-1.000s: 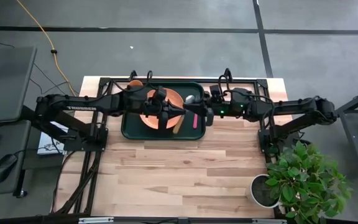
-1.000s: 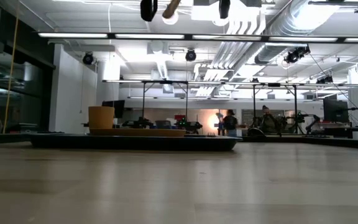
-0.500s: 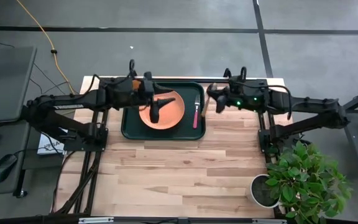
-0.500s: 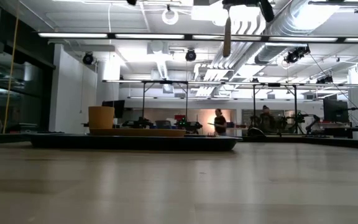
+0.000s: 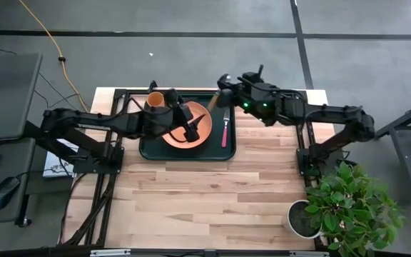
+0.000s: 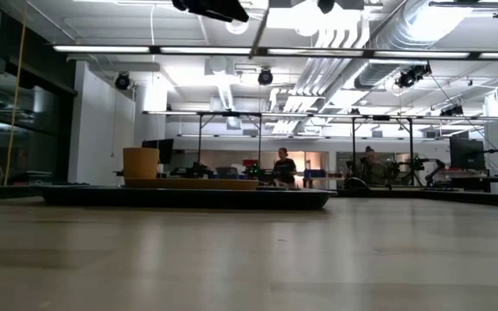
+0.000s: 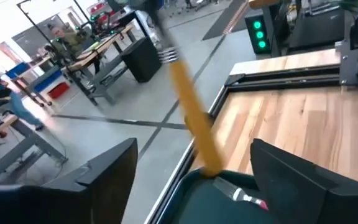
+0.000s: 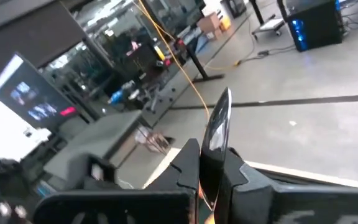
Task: Pick and place plate/cup/fork/spoon on tray
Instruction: Put the yellow spoon on the black serving tray
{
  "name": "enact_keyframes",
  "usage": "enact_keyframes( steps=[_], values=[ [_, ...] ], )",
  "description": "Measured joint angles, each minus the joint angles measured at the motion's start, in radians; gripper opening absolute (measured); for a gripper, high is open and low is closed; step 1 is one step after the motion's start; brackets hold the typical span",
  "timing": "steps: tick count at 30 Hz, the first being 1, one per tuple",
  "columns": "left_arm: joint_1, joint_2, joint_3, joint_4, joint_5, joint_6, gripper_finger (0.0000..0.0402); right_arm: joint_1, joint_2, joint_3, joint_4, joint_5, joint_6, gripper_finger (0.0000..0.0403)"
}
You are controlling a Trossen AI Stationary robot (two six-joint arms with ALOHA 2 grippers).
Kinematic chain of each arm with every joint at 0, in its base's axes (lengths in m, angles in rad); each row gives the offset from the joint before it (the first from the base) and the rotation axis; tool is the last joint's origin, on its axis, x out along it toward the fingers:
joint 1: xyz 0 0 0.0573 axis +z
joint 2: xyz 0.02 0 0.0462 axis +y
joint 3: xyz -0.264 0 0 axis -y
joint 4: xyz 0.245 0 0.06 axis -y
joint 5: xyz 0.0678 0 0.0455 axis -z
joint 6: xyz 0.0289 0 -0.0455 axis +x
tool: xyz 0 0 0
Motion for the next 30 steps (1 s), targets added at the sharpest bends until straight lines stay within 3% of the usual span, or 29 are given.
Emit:
enact_keyframes(
  steps=[3, 10, 20, 24, 30],
  values=[
    [0.0, 0.015, 0.0, 0.039, -0.007, 0.001, 0.0302, 0.0, 0.046, 0.044, 0.037, 0.0, 0.0, 0.0001],
    [0.004, 0.026, 0.0, 0.072, -0.13, 0.0, 0.0302, 0.01, 0.088, 0.083, 0.102, -0.023, 0.002, 0.0],
    [0.045, 0.038, 0.0, 0.096, -0.122, -0.062, 0.0286, 0.021, 0.088, 0.083, 0.103, -0.026, 0.029, 0.0],
    [0.046, 0.054, 0.0, 0.096, -0.122, -0.061, 0.023, 0.021, 0.088, 0.083, 0.103, -0.01, 0.028, 0.0],
    [0.038, 0.061, 0.0, 0.097, -0.096, -0.068, 0.0076, 0.021, 0.087, 0.083, 0.103, -0.01, 0.037, 0.0]
  ],
)
